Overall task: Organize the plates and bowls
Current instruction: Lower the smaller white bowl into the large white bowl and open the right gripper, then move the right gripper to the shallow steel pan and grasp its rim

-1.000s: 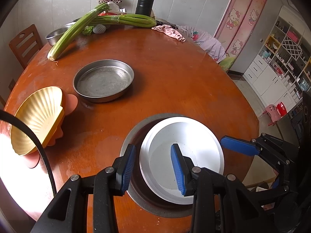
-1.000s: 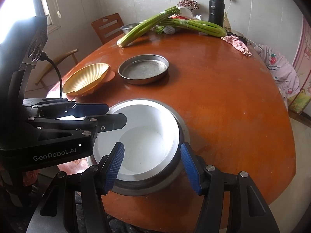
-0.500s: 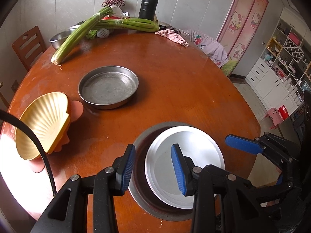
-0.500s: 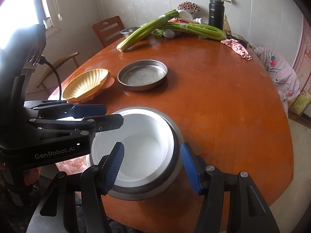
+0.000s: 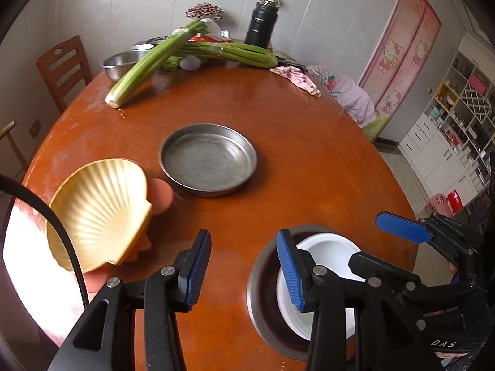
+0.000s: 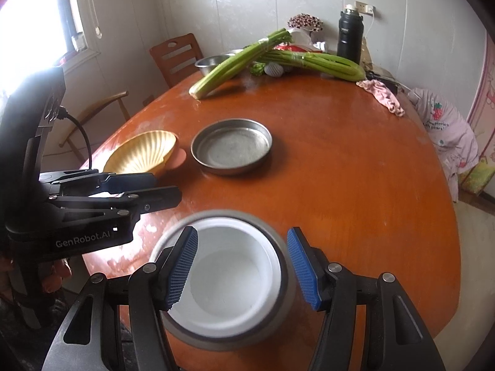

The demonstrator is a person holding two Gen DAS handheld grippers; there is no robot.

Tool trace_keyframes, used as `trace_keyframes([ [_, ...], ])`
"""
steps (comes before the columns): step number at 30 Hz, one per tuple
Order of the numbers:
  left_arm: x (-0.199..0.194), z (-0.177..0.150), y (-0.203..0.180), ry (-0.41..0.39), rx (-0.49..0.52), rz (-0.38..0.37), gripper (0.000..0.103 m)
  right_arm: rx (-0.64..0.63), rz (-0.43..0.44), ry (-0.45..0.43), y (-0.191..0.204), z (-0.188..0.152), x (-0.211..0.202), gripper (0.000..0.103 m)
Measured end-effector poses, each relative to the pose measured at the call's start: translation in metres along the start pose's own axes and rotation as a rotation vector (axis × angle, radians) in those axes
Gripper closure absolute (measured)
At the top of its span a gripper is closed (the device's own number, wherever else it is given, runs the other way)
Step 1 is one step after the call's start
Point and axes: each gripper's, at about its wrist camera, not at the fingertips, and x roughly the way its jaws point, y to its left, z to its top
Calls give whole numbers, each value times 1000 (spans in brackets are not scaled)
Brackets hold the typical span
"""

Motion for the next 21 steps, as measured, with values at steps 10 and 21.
trace_keyframes([
  [10, -7, 25, 29, -39, -21, 32, 52, -4, 6, -6, 10, 30, 12, 40],
  [21, 6, 75, 59, -40, -27, 36, 50, 14, 24, 14, 9, 79, 35, 40],
])
